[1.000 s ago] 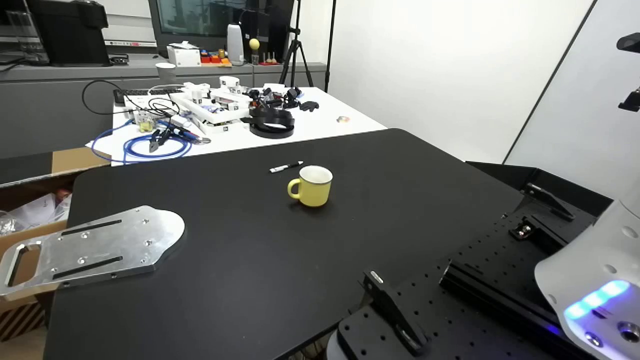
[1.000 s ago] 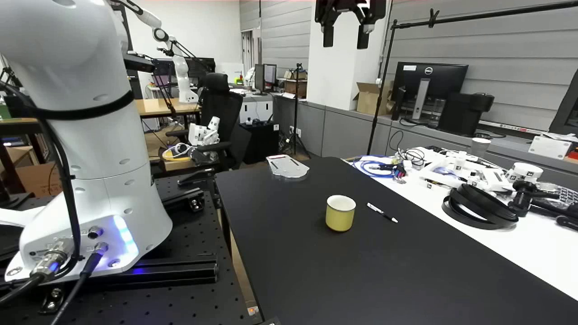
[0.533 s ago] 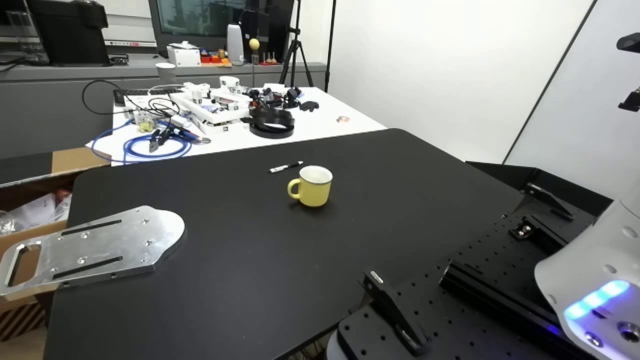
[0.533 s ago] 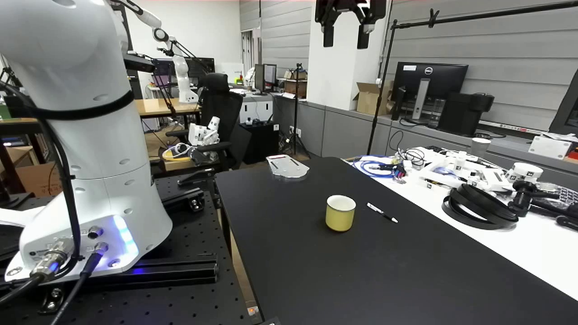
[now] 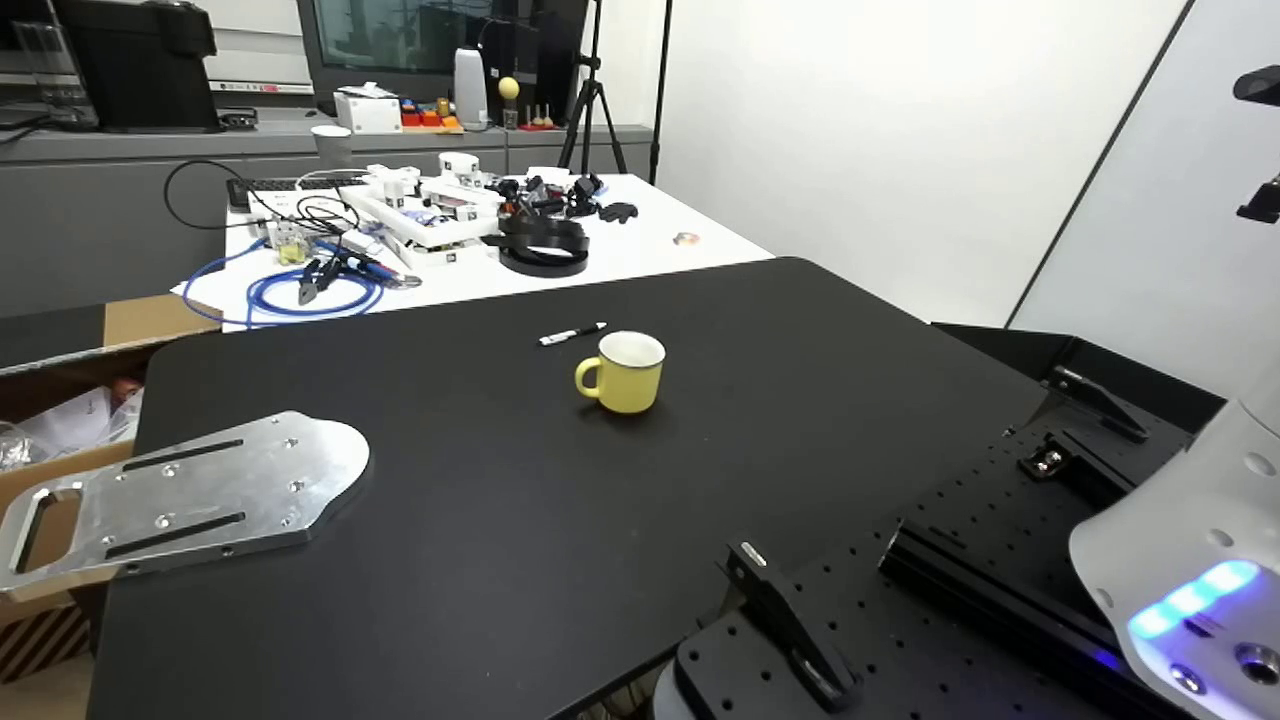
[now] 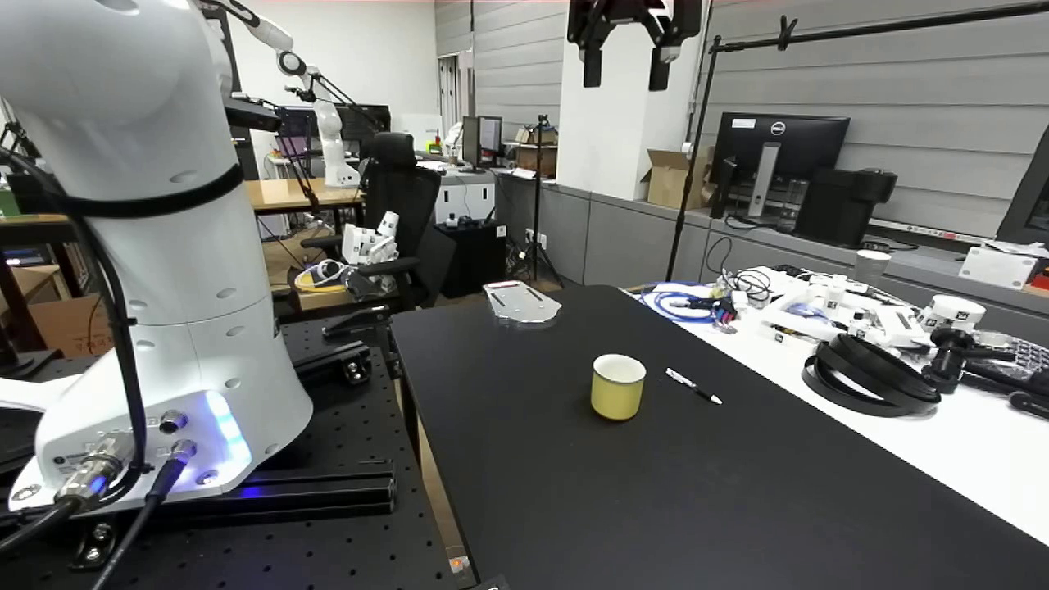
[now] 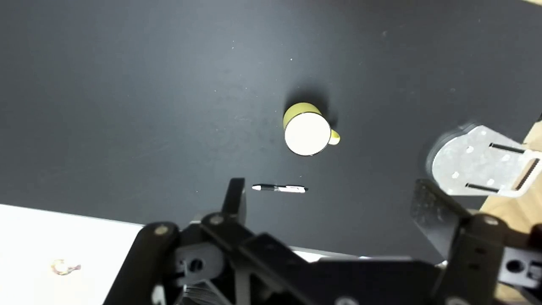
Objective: Put the pen in the cup
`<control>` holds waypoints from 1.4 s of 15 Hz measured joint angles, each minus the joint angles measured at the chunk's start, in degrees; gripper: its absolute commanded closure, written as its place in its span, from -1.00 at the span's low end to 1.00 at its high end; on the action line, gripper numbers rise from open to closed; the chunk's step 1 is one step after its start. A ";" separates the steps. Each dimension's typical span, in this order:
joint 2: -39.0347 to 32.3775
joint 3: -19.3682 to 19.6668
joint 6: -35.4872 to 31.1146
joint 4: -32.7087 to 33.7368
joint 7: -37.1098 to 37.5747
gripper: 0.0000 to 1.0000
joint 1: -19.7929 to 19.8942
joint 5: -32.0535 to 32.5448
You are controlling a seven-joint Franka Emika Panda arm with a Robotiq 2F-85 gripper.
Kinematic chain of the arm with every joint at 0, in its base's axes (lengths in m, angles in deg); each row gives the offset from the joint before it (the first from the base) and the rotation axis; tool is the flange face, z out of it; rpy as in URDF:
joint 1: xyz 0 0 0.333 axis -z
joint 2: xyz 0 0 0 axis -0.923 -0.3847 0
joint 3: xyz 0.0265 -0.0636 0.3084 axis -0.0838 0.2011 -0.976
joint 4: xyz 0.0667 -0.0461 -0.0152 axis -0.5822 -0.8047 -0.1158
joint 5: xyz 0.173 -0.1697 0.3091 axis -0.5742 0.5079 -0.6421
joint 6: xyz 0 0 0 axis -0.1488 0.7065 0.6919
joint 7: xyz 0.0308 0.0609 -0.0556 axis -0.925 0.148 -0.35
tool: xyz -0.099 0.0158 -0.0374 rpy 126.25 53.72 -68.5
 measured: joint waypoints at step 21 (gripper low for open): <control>-18.83 3.67 14.61 16.94 -70.74 -1.00 -3.07 -7.27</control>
